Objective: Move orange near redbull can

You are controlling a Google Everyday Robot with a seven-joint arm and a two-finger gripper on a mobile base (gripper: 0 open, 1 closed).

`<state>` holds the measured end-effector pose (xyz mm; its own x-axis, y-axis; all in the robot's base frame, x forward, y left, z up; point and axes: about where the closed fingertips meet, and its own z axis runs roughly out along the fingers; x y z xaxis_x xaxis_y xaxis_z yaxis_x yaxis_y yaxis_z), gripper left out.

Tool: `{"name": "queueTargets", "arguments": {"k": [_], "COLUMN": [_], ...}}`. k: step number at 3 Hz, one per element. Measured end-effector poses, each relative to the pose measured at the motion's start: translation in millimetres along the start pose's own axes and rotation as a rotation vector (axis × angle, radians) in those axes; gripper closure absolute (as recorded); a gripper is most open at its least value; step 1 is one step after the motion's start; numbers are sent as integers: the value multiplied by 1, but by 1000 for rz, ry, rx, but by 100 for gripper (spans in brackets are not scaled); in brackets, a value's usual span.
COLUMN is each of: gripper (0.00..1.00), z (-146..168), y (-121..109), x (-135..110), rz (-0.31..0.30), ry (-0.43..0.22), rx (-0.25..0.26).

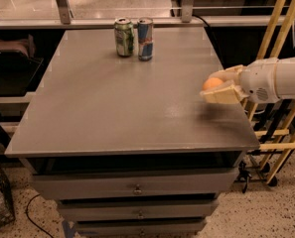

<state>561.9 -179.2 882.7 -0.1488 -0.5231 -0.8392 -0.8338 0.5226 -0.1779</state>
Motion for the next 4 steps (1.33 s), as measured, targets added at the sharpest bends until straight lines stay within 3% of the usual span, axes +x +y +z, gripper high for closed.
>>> {"name": "queueTargets", "arguments": {"k": [3,4], "gripper": [100,100], "z": [77,105], "y": [-59,-74], "x": [-62,-62], "rz": [-64,-18], "ry": [-48,-60], "rx": [-24,-17]}}
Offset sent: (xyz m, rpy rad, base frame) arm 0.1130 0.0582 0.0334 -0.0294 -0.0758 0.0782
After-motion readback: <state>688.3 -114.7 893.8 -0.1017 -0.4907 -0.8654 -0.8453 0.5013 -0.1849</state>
